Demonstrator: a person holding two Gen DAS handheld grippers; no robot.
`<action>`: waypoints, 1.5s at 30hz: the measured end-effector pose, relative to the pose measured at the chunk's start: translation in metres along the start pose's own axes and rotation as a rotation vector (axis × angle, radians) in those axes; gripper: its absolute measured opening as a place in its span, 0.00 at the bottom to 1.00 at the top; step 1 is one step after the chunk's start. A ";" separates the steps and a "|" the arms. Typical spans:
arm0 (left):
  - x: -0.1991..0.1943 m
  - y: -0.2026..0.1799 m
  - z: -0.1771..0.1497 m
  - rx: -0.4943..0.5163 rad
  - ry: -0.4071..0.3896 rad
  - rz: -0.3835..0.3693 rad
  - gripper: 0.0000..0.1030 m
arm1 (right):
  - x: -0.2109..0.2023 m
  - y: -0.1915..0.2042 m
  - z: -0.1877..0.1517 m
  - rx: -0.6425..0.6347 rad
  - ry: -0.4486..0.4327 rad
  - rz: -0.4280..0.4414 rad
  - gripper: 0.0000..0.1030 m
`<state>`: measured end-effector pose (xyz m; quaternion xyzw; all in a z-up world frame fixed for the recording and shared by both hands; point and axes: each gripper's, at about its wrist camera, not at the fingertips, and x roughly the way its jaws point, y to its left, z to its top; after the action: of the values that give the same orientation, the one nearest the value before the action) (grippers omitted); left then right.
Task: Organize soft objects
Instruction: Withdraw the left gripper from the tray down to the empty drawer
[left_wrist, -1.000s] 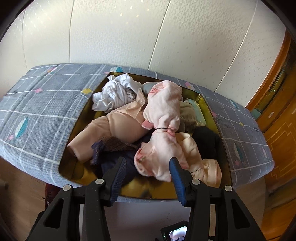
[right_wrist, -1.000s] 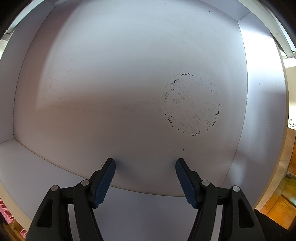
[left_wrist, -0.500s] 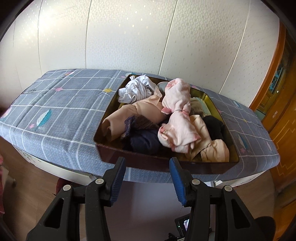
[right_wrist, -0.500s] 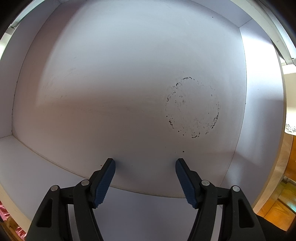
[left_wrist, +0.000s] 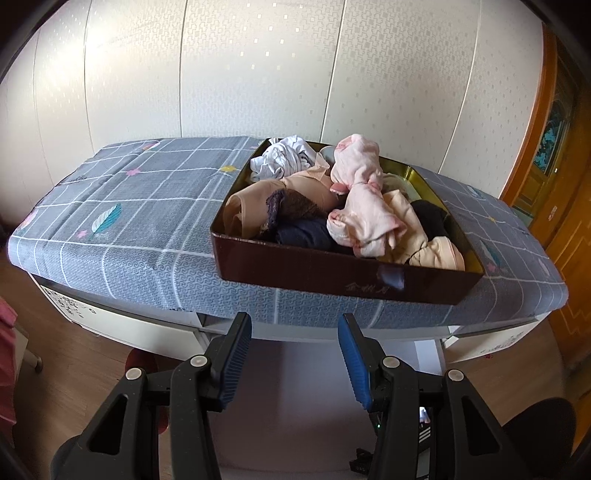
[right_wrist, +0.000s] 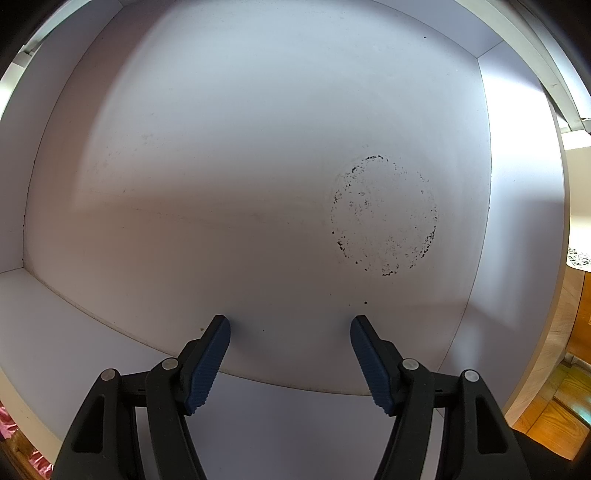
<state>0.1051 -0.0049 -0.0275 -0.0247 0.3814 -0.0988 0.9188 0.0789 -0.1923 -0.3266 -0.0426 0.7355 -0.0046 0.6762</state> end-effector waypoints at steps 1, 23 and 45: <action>0.000 -0.001 -0.004 0.006 0.000 0.002 0.48 | 0.000 0.000 0.000 0.000 0.000 0.000 0.66; 0.119 0.022 -0.112 0.007 0.396 0.066 0.48 | 0.001 -0.009 0.011 0.046 0.000 0.013 0.66; 0.169 0.016 -0.153 0.049 0.564 0.087 0.73 | -0.036 -0.026 0.028 0.159 -0.162 -0.060 0.67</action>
<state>0.1163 -0.0185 -0.2559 0.0425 0.6202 -0.0716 0.7800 0.1117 -0.2142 -0.2914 -0.0112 0.6743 -0.0797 0.7341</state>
